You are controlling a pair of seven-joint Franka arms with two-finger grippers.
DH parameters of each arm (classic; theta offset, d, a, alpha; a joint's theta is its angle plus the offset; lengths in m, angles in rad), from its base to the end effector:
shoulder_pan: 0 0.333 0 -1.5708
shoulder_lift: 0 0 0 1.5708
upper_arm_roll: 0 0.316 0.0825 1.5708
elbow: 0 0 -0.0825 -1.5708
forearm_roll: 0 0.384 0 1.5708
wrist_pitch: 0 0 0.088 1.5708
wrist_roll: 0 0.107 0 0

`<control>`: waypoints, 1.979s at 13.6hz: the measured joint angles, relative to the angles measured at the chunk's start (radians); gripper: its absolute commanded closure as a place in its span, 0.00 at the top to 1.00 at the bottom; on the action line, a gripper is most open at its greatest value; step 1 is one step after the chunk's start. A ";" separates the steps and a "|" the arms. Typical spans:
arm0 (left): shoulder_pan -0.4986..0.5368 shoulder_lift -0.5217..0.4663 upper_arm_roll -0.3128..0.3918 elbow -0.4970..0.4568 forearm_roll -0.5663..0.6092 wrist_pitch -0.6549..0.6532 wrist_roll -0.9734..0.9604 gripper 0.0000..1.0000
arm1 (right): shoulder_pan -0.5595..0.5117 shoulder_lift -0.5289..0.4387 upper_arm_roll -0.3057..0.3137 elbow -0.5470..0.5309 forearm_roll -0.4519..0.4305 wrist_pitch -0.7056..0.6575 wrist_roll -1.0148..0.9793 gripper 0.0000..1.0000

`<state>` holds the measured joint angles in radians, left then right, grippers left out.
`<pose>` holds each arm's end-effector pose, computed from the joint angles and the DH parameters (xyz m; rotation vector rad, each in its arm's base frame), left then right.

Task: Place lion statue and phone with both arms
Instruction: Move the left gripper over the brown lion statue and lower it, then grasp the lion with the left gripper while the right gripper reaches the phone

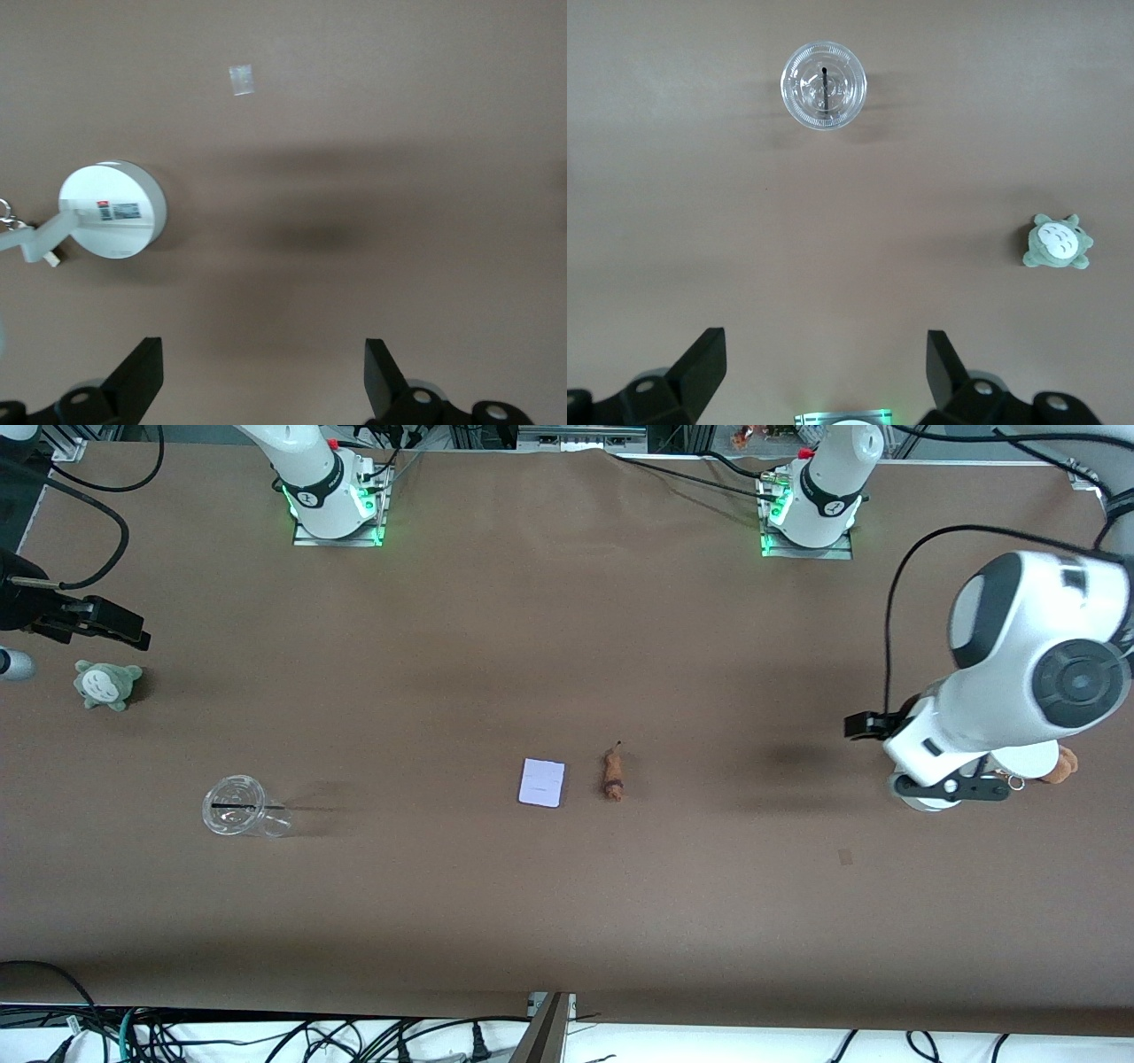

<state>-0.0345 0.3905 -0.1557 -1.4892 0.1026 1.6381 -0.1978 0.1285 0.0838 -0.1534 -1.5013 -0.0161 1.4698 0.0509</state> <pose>0.6397 -0.0990 0.4332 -3.0368 0.0106 0.3422 0.5685 -0.0123 0.6021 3.1039 -0.1191 -0.1771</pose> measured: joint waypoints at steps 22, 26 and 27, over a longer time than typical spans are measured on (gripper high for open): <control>-0.489 0.468 0.028 0.177 -0.028 0.579 -0.776 1.00 | -0.004 0.028 0.005 0.000 0.001 0.008 0.000 1.00; -0.491 0.474 0.028 0.177 -0.026 0.599 -0.786 0.92 | -0.005 0.082 0.005 -0.001 0.001 0.009 0.000 1.00; -0.493 0.474 0.028 0.177 -0.026 0.599 -0.791 0.92 | -0.006 0.092 0.005 -0.001 0.001 0.009 -0.002 1.00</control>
<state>-0.5275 0.8648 -0.1277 -1.3121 0.0770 2.2367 -0.9885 0.1228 0.1755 -0.1487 -1.5023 -0.0153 1.4785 0.0492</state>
